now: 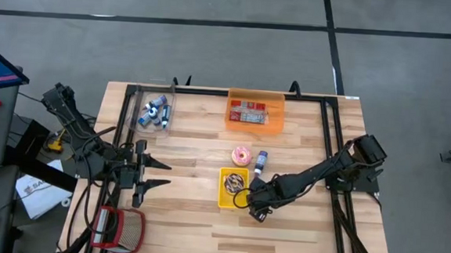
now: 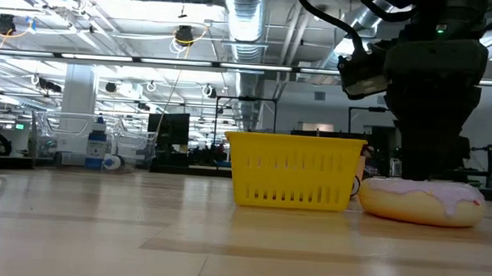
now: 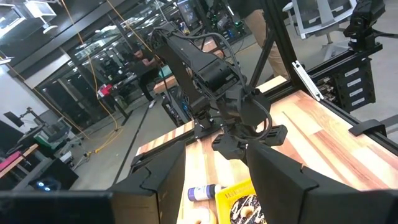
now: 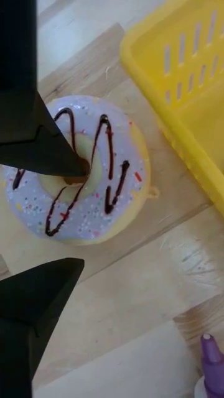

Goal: Pick & Place Food Item
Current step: Put the purple donut into the yellow bin

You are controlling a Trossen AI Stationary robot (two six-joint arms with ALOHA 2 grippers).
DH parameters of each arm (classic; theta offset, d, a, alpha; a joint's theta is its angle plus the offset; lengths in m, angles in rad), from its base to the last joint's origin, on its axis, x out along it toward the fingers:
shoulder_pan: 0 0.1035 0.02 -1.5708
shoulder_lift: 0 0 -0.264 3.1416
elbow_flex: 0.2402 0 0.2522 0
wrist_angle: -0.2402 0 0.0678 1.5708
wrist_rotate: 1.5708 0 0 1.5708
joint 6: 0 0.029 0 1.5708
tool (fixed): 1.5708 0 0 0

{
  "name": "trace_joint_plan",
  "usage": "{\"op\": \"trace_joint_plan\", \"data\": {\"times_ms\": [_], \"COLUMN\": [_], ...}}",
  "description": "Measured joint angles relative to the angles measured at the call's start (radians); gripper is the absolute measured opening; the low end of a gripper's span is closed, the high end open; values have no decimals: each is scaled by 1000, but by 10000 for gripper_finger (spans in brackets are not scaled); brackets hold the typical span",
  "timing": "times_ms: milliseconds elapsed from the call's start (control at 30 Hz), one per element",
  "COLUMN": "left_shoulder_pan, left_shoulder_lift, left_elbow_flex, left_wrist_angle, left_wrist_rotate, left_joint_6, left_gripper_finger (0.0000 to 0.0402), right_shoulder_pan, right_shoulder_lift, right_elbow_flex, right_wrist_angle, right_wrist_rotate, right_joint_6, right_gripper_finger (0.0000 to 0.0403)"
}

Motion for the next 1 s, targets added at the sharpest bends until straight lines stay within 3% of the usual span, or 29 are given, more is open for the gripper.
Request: {"op": "trace_joint_plan", "data": {"times_ms": [600,1000], "left_shoulder_pan": [0,0], "left_shoulder_lift": [0,0], "left_elbow_flex": [0,0], "left_wrist_angle": [0,0], "left_wrist_rotate": [0,0], "left_joint_6": [-5,-10], "left_gripper_finger": [166,161], "right_shoulder_pan": [-24,-24], "right_shoulder_lift": [60,1], "right_elbow_flex": [0,0], "right_wrist_angle": [31,31], "right_wrist_rotate": [-56,-32], "right_joint_6": [-57,-64], "right_gripper_finger": [214,109]}}
